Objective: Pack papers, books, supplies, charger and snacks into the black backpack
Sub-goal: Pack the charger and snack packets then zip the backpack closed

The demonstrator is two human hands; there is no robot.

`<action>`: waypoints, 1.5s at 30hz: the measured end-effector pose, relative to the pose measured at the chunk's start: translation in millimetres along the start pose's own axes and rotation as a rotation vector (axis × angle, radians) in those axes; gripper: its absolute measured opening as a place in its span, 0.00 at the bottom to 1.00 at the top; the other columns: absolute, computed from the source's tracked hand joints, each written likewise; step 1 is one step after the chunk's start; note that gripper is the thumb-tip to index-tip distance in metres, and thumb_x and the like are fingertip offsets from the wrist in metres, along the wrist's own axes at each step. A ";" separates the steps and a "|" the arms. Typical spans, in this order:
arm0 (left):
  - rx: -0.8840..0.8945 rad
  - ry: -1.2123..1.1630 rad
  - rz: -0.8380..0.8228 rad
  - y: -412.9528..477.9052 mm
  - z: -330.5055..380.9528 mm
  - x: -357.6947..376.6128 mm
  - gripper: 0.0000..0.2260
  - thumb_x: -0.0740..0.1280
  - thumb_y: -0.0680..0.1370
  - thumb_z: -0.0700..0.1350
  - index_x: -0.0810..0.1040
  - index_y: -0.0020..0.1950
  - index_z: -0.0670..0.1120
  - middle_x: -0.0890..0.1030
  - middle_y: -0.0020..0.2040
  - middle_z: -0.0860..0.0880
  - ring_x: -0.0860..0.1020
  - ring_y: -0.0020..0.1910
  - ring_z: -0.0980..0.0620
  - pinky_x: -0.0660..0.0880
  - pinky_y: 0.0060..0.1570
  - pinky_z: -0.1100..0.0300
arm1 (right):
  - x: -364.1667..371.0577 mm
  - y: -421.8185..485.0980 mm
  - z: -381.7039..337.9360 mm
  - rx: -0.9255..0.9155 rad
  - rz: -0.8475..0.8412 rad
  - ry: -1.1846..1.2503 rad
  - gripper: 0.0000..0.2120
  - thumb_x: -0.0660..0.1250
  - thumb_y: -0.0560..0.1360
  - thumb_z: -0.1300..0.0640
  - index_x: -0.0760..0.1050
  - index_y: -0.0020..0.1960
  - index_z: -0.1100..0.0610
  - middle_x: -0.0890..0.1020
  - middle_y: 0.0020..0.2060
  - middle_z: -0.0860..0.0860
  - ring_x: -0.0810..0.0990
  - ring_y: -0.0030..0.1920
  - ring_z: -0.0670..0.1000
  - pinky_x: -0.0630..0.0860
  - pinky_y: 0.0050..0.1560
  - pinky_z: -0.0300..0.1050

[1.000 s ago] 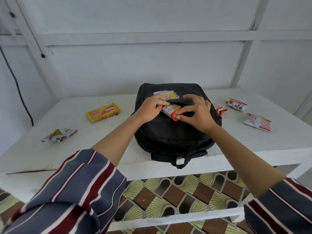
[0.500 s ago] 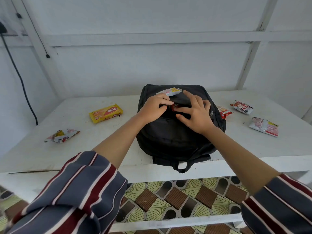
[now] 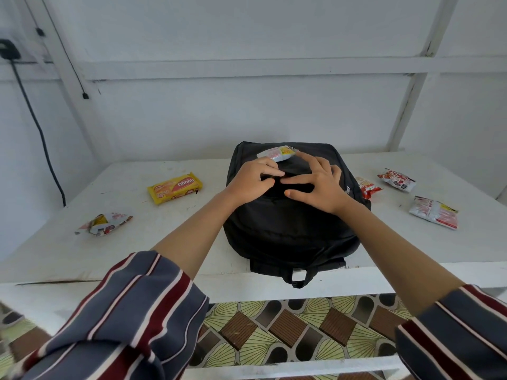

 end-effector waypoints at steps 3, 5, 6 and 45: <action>-0.006 -0.009 -0.004 0.4 -1.1 0.8 0.14 0.64 0.74 0.31 0.81 0.56 0.42 0.76 0.51 0.53 0.73 0.53 0.59 0.64 0.55 0.79 | 6.5 3.2 0.5 0.011 -0.096 -0.074 0.15 0.63 0.73 0.38 0.75 0.59 0.36 0.51 0.75 0.45 0.47 0.73 0.52 0.41 0.69 0.54; -0.013 -0.013 -0.009 0.2 -1.2 1.0 0.14 0.64 0.73 0.31 0.81 0.56 0.42 0.76 0.51 0.54 0.73 0.53 0.59 0.65 0.55 0.77 | 9.9 6.4 2.4 0.027 -0.128 -0.118 0.16 0.60 0.74 0.36 0.74 0.60 0.35 0.49 0.76 0.45 0.46 0.74 0.52 0.40 0.70 0.56; -0.015 -0.014 -0.012 -0.1 -1.1 0.9 0.14 0.64 0.73 0.32 0.81 0.56 0.42 0.76 0.51 0.54 0.73 0.54 0.59 0.65 0.56 0.76 | 11.2 8.1 3.4 0.028 -0.132 -0.141 0.17 0.59 0.74 0.35 0.74 0.60 0.35 0.48 0.76 0.45 0.45 0.74 0.53 0.40 0.70 0.56; -0.127 0.023 -0.252 -10.1 -21.3 4.5 0.16 0.65 0.74 0.35 0.79 0.61 0.45 0.76 0.60 0.49 0.71 0.57 0.60 0.61 0.51 0.83 | -12.8 49.6 13.1 0.166 0.199 0.716 0.11 0.69 0.72 0.66 0.80 0.48 0.52 0.79 0.50 0.49 0.76 0.55 0.48 0.73 0.58 0.41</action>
Point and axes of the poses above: each hand's wrist, its own y-axis towards the middle knuckle, its own x-axis out of the palm, z = x × y, the point moved 4 cm from there along y, towards the middle knuckle
